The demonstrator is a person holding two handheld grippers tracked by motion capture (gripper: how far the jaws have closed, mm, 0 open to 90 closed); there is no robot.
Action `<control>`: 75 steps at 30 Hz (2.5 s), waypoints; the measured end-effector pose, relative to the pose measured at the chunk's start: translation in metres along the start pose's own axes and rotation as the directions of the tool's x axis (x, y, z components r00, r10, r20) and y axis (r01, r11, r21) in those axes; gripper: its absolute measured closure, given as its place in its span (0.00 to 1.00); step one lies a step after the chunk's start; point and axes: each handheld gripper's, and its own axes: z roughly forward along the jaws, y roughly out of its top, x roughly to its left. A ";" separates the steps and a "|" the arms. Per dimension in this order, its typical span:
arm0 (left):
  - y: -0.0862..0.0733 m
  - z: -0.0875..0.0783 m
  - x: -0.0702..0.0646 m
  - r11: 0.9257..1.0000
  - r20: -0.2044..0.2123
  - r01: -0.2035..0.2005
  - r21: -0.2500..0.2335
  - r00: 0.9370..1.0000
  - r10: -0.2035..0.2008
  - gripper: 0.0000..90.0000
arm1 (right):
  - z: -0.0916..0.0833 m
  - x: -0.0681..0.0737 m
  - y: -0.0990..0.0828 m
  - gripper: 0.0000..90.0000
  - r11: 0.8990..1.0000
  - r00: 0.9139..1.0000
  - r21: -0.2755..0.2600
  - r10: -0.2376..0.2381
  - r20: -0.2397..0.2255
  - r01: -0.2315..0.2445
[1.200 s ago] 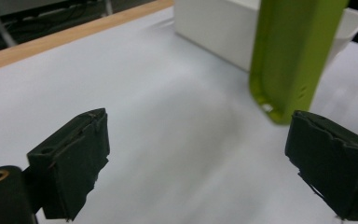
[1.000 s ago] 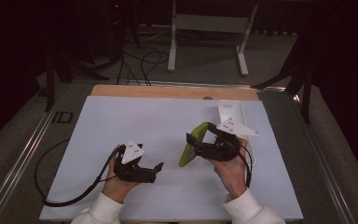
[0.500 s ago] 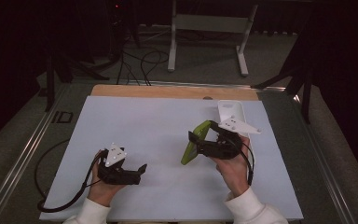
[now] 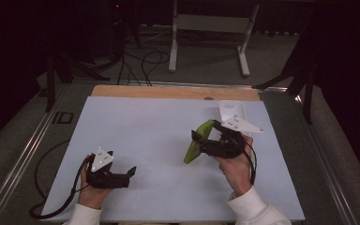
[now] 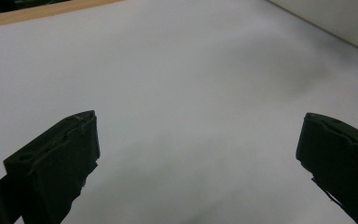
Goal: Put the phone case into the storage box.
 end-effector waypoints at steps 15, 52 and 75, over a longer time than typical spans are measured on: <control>-0.022 -0.014 0.020 0.998 -0.016 0.051 -0.047 0.999 -0.052 0.00 | 0.002 -0.006 0.007 0.18 1.000 1.000 -0.004 0.019 0.007 -0.019; -0.031 -0.014 0.020 0.998 -0.047 0.035 -0.043 0.998 -0.037 0.00 | 0.017 -0.027 0.028 0.18 1.000 0.996 -0.010 0.016 0.087 -0.015; -0.032 -0.012 0.019 0.999 -0.055 0.023 -0.029 0.998 -0.025 0.00 | 0.024 -0.036 0.041 0.18 0.999 0.993 -0.024 0.037 0.115 -0.035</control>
